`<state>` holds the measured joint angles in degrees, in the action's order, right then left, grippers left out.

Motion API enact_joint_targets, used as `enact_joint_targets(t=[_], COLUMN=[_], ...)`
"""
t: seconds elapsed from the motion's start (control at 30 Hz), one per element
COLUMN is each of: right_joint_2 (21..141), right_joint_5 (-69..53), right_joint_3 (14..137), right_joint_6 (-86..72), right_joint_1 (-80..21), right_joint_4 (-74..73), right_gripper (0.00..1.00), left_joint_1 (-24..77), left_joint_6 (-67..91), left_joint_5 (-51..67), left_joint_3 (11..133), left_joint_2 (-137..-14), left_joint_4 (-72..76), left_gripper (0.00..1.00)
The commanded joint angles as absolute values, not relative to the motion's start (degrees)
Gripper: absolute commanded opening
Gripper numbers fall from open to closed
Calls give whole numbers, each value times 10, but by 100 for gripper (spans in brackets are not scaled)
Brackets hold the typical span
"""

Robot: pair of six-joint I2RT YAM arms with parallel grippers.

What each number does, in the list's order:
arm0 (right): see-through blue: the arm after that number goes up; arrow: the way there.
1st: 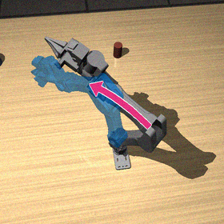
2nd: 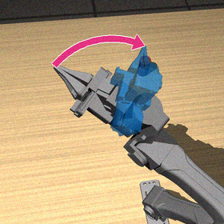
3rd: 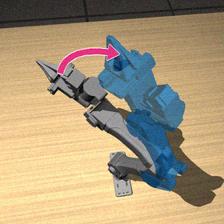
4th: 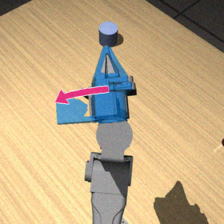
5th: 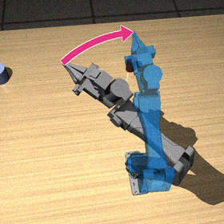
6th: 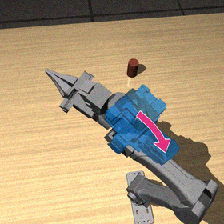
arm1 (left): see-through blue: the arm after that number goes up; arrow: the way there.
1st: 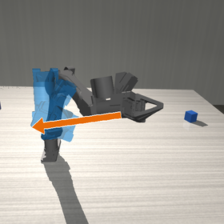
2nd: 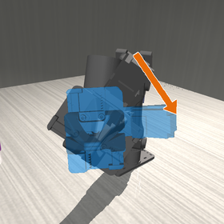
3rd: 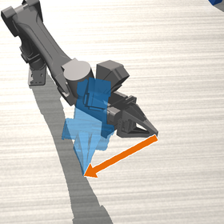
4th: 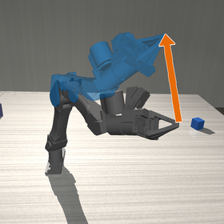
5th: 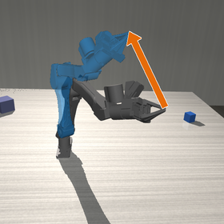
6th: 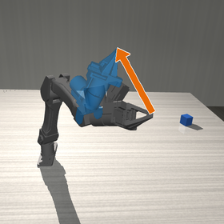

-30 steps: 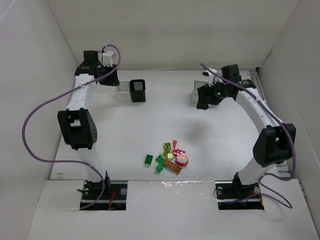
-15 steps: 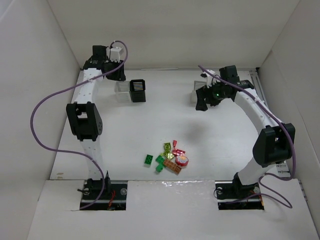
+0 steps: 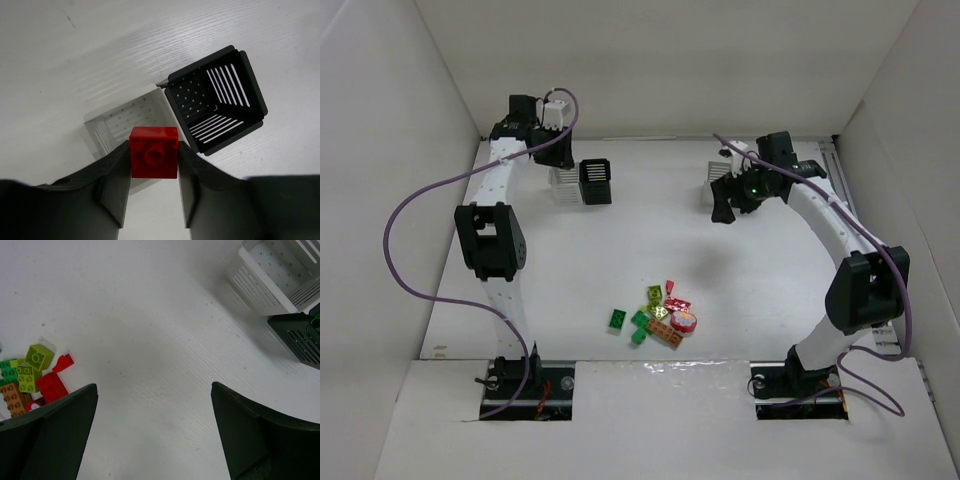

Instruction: Sort the legos into containers by color

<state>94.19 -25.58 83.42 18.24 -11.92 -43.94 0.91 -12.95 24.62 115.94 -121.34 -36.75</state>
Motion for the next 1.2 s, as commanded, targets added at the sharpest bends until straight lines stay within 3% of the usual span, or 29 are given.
enact_joint_targets(t=[0.0,0.03,0.1,0.13,0.17,0.3,0.5,0.73,0.83,0.97,1.17], right_joint_2=[933,933,933,933,933,926,886,947,976,964,1018], right_joint_5=[-247,-247,-247,-247,-247,-252,-252,-291,-314,-297,-322], right_joint_3=[846,846,846,846,846,846,815,877,909,852,889], right_joint_6=[193,193,193,193,193,206,267,350,410,484,537], right_joint_1=[-125,-125,-130,-130,-130,-141,-216,-376,-436,-511,-568], right_joint_4=[-442,-442,-442,-442,-442,-447,-441,-495,-542,-484,-490], right_gripper=[99,99,99,99,99,99,99,99,99,99,99], left_joint_1=[11,11,11,11,11,-27,-45,-130,-200,-249,-250], left_joint_6=[-136,-142,-136,-136,-136,-121,-86,-49,-24,-39,-81], left_joint_5=[248,253,253,253,266,336,281,260,314,396,408], left_joint_3=[1167,1160,1142,1142,1142,1149,1185,1024,963,886,791], left_joint_2=[-1209,-1209,-1197,-1197,-1189,-1134,-1001,-874,-861,-823,-758], left_joint_4=[-380,-385,-369,-369,-369,-335,-302,-297,-305,-299,-280], left_gripper=[42,47,70,91,100,100,100,100,100,100,100])
